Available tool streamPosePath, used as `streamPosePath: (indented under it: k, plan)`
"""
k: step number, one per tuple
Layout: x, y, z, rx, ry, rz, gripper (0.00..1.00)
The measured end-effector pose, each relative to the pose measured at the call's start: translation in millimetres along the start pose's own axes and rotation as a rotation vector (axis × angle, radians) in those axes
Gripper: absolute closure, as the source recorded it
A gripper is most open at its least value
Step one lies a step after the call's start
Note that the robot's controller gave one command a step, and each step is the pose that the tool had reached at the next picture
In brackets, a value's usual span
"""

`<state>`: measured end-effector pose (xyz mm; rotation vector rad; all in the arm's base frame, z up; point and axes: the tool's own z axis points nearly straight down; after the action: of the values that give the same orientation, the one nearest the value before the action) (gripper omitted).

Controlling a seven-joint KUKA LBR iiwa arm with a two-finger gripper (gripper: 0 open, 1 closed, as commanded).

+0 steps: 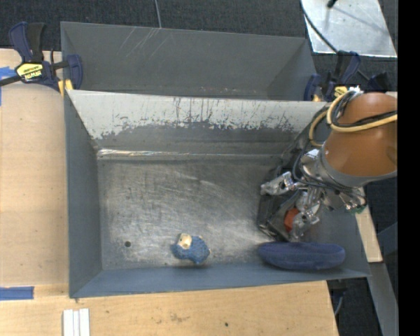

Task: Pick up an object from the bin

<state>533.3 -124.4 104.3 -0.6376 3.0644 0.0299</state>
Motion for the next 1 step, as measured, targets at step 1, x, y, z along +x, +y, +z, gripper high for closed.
streamPosePath:
  k: [1]
  plan:
    - [-12.4,9.2,-34.9,0.011,-0.004,0.003,1.0]
